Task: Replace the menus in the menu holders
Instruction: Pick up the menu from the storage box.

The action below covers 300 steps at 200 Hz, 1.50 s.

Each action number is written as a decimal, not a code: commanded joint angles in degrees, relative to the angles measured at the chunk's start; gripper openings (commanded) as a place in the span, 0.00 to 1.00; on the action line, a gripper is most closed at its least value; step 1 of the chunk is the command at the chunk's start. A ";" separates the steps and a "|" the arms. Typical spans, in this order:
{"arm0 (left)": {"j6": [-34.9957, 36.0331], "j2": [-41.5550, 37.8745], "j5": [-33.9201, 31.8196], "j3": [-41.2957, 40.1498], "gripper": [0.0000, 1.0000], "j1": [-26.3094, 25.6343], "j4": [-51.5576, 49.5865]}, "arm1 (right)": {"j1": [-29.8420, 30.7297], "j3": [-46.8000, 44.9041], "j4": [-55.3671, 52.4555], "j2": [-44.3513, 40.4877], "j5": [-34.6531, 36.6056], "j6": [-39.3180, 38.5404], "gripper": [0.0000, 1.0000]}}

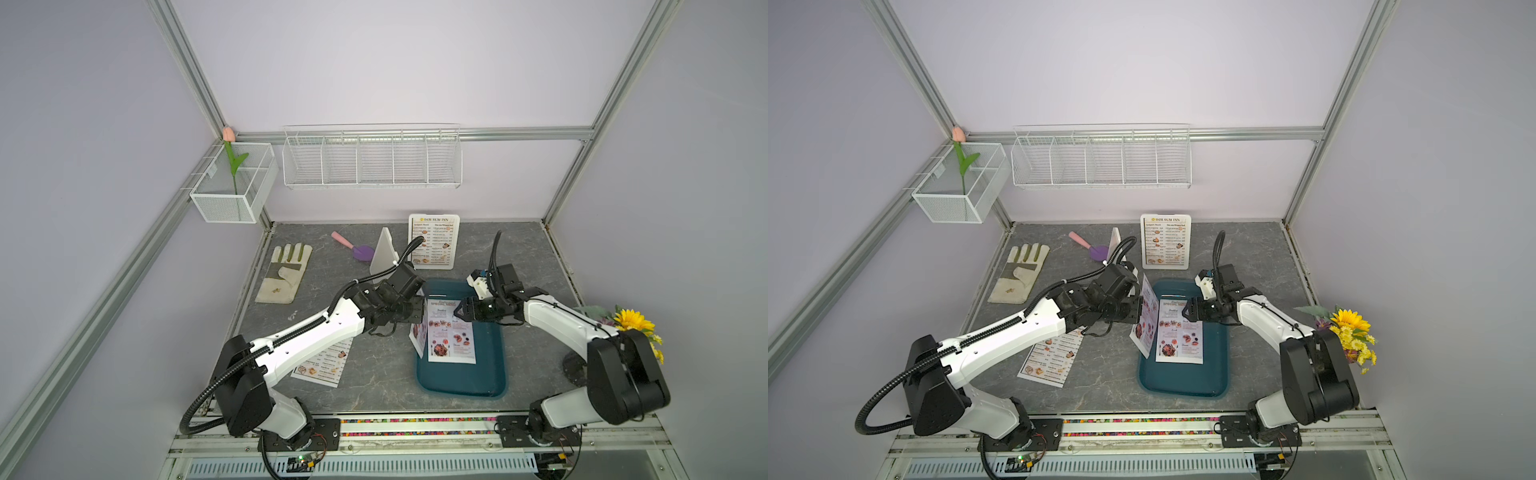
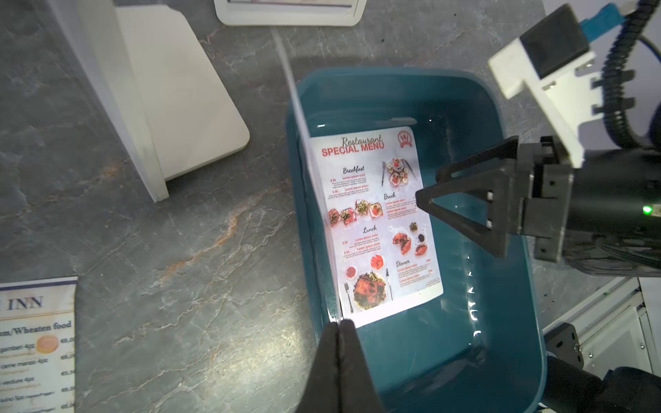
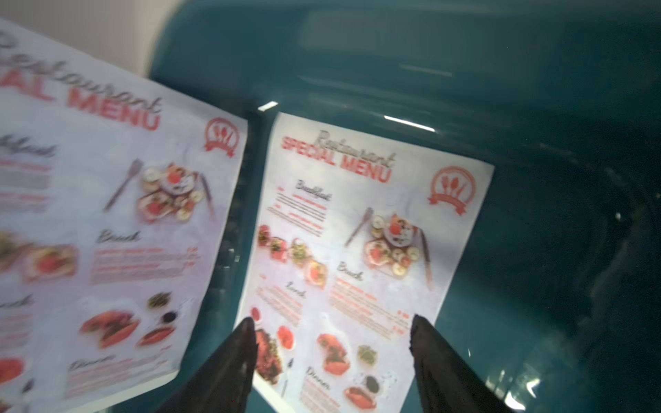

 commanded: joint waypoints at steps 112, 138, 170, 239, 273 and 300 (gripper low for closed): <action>15.51 2.53 2.69 23.79 0.00 5.34 -8.32 | -3.55 -4.96 43.51 -1.16 -27.11 33.26 0.94; 16.66 4.93 3.87 27.59 0.00 5.74 -8.63 | -2.40 -6.44 54.61 1.67 -27.17 42.98 0.95; 16.91 6.97 5.54 30.31 0.00 5.70 -8.68 | -0.46 -8.10 69.33 6.00 -24.81 54.69 0.99; 16.49 7.19 7.35 31.19 0.00 5.72 -8.86 | 1.73 -9.39 91.31 13.55 -22.48 68.82 0.95; 16.26 6.48 6.67 30.59 0.00 5.70 -8.80 | 2.45 -9.22 95.35 14.10 -21.61 71.45 0.93; 15.76 5.66 6.89 29.28 0.00 5.71 -8.00 | 2.45 -9.08 96.24 12.92 -21.68 72.45 0.93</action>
